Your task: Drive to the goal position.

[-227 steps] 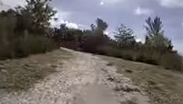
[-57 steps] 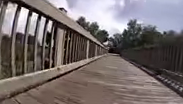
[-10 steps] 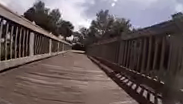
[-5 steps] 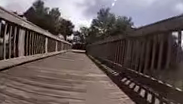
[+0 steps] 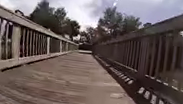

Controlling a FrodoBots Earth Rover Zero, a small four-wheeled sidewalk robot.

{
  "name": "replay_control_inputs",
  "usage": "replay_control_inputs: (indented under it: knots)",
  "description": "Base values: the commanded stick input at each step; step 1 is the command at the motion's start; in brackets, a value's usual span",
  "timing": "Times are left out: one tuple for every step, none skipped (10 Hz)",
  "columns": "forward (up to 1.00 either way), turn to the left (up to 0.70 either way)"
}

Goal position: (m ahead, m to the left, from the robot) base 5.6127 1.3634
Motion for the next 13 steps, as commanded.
replay_control_inputs:
  knots:
    - [0.85, 0.0]
    - [0.85, 0.0]
    - [0.85, 0.0]
    - [0.85, 0.0]
    - [0.85, 0.0]
    - [0.85, 0.0]
    - [0.85, 0.0]
    - [0.85, 0.0]
    - [0.85, 0.0]
    - [0.85, 0.0]
    - [0.85, 0.0]
    - [0.85, 0.0]
    - [0.85, 0.0]
